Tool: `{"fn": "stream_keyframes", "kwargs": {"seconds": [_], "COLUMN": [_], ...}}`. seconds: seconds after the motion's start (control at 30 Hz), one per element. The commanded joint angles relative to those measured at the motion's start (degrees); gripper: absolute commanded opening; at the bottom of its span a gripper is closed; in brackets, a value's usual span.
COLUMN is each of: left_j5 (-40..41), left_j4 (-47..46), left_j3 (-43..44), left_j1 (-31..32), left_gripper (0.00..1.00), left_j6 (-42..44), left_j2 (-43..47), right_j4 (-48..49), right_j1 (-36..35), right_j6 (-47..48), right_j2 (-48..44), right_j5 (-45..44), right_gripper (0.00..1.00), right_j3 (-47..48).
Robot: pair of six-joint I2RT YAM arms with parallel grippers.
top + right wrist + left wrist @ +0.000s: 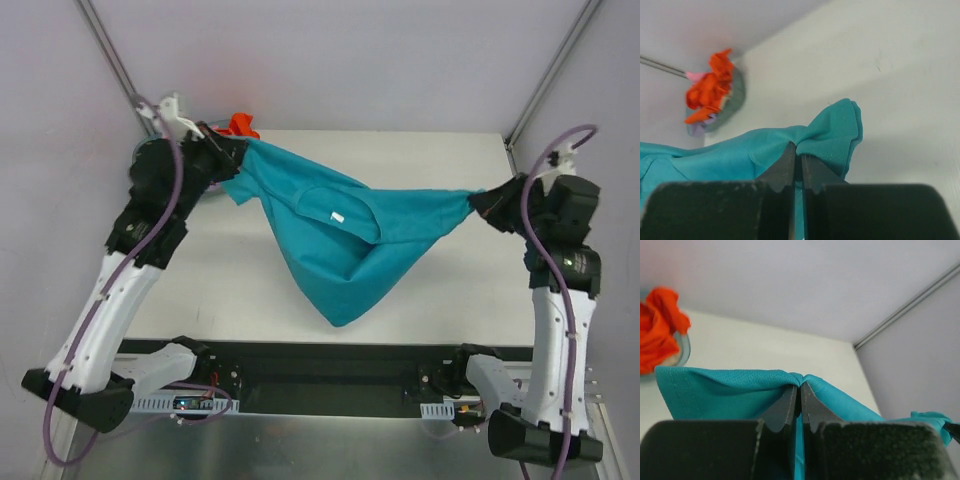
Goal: Fold and stack the t-shirts
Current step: Flatten out the tshirt
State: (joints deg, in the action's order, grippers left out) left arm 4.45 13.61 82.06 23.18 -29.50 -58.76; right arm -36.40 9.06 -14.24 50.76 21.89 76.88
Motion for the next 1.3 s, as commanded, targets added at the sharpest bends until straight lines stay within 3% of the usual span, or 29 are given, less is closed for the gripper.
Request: {"fn": "stream_keyframes", "kwargs": {"seconds": [0.0,0.1,0.23,0.33,0.43,0.5,0.7,0.9,0.97,1.1,1.13,1.17,1.27], "left_j5": [0.92,-1.27,-5.84,-6.29,-6.56,-5.86,-5.33,-5.50,-5.68,-5.50,-5.15,-4.80,-4.80], "left_j4": [0.98,0.55,0.19,-0.24,-0.60,-1.04,-1.48,-1.65,-1.56,-1.56,-1.65,-1.57,-1.65], "left_j3": [-10.15,-17.80,-23.35,-24.31,-24.67,-25.46,-26.60,-26.60,-26.69,-26.87,-26.87,-26.78,-26.60], "left_j1": [-0.15,-0.24,-0.15,-0.15,-0.15,-0.15,-0.15,-0.15,-0.15,-0.15,-0.15,-0.15,-0.15], "left_gripper": [0.00,0.00,0.00,0.00,0.00,0.00,0.00,0.00,0.00,0.00,0.00,0.00,0.00], "left_j6": [-4.33,-7.41,-8.82,-9.18,-8.56,-8.39,-7.86,-7.86,-8.03,-7.95,-8.03,-8.12,-8.12], "left_j2": [-7.76,-13.47,-21.55,-23.58,-23.33,-22.37,-20.17,-19.64,-19.55,-19.37,-19.29,-19.20,-18.93], "right_j4": [-0.18,2.46,3.44,3.80,2.48,0.90,-0.60,2.65,2.65,0.29,-0.16,-0.94,-2.62], "right_j1": [-0.09,-0.09,-0.09,-0.09,-0.09,-0.09,-0.09,-0.18,-0.27,-0.27,-0.36,-0.36,-0.53], "right_j6": [0.80,1.40,4.39,3.70,3.43,3.52,3.95,3.52,3.17,3.52,3.87,4.04,4.92], "right_j2": [0.65,4.59,14.08,19.36,20.87,20.69,19.64,22.27,23.15,24.03,24.12,24.03,24.03], "right_j5": [-5.96,-6.34,-7.47,-10.02,-12.48,-14.49,-18.37,-13.02,-13.71,-16.61,-17.23,-18.19,-19.34], "right_gripper": [0.07,0.08,0.12,0.27,0.52,0.57,0.59,0.54,0.40,0.29,0.16,0.09,0.01], "right_j3": [-17.31,-28.67,-33.98,-33.64,-31.80,-31.09,-30.48,-29.86,-29.16,-26.09,-24.95,-24.50,-22.05]}}
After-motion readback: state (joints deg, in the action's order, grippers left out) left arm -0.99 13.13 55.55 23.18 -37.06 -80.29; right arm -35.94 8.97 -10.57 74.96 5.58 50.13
